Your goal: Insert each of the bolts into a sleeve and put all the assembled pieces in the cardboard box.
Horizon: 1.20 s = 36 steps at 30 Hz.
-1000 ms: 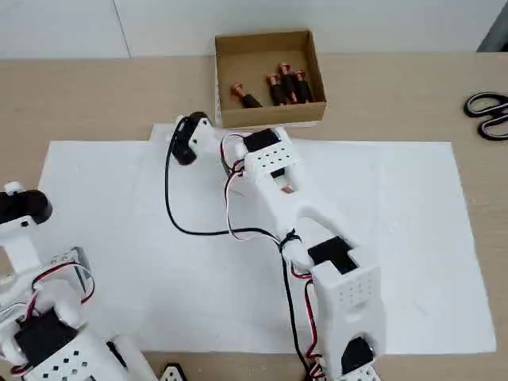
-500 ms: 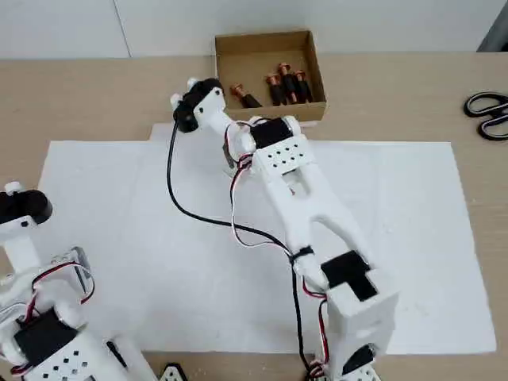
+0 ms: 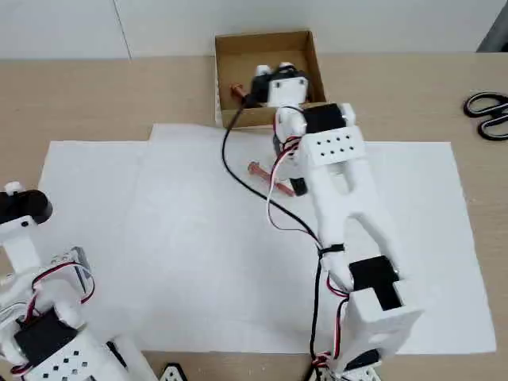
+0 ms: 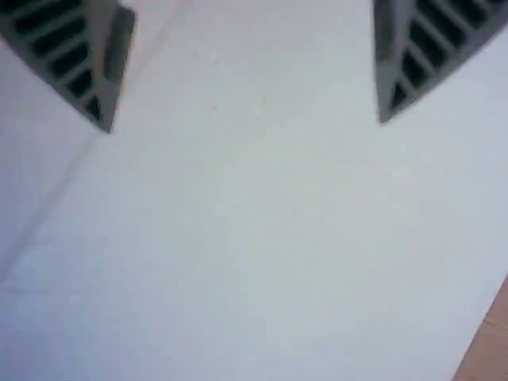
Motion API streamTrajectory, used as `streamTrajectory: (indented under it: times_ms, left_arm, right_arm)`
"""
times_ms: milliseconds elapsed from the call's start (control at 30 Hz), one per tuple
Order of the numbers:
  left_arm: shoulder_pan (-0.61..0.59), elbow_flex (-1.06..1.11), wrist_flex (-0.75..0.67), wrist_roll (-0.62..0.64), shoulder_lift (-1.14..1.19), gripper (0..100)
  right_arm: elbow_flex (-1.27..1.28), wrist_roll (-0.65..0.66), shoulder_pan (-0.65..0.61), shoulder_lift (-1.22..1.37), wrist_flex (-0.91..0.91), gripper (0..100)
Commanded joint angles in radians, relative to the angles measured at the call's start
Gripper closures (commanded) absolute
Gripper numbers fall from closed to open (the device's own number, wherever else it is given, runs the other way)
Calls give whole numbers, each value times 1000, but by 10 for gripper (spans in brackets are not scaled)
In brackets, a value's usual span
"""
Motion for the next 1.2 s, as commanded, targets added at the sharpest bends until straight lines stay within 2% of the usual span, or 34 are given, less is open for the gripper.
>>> streamTrajectory:
  times_ms: [0, 100, 267, 633, 833, 1167]
  left_arm:
    - [8, -4, -18, -6, 3, 796]
    - [8, -4, -18, -6, 3, 796]
    - [6, -4, -18, -6, 3, 796]
    - [3, -4, -18, -6, 3, 796]
    - [6, -4, -18, -6, 3, 796]
    - [6, -4, -18, -6, 3, 796]
  right_arm:
    - [-31, -52, 50, 7, 81, 931]
    - [-31, -91, 70, 39, 139, 931]
    - [-29, -78, 70, 107, 168, 929]
    - [-31, -43, 68, 254, 12, 922]
    - [-34, -29, 70, 266, 22, 780]
    - [-35, -28, 62, 259, 107, 770]
